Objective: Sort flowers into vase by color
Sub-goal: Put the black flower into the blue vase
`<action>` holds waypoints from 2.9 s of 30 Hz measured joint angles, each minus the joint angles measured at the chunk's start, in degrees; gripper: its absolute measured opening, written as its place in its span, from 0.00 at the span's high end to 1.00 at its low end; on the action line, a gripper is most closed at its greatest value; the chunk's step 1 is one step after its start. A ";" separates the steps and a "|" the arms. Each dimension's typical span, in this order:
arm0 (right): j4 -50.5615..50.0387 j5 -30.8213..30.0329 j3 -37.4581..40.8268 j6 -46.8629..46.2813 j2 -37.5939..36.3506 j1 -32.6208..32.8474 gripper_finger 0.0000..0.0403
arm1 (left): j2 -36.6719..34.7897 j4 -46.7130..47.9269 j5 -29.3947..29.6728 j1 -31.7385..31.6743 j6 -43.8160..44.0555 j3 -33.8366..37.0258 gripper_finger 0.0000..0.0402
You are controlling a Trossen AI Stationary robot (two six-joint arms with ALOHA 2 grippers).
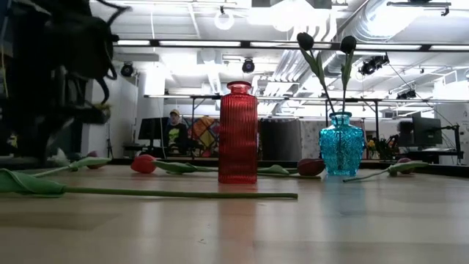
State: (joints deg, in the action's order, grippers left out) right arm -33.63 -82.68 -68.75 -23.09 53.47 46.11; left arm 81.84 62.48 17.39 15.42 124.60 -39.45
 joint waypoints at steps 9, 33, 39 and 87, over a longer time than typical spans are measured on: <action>0.00 0.05 0.00 1.00 -0.07 0.00 0.48 | -12.92 9.92 19.71 0.14 -11.19 -11.65 1.00; 2.19 -0.06 0.00 2.64 -2.95 0.00 0.48 | 19.79 -123.23 -4.50 -21.83 -113.23 -25.21 1.00; 2.79 -0.67 -0.53 3.47 -4.12 0.00 0.48 | 32.01 -123.08 -6.36 -20.08 -119.81 -37.83 1.00; 4.97 -1.61 -0.94 6.76 -4.79 0.00 0.48 | 59.22 -116.22 -3.29 -25.16 -121.08 -62.55 1.00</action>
State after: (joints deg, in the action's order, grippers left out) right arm -28.66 -84.29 -69.69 -16.32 48.69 46.11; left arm 141.06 -53.74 14.10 -9.74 3.52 -102.00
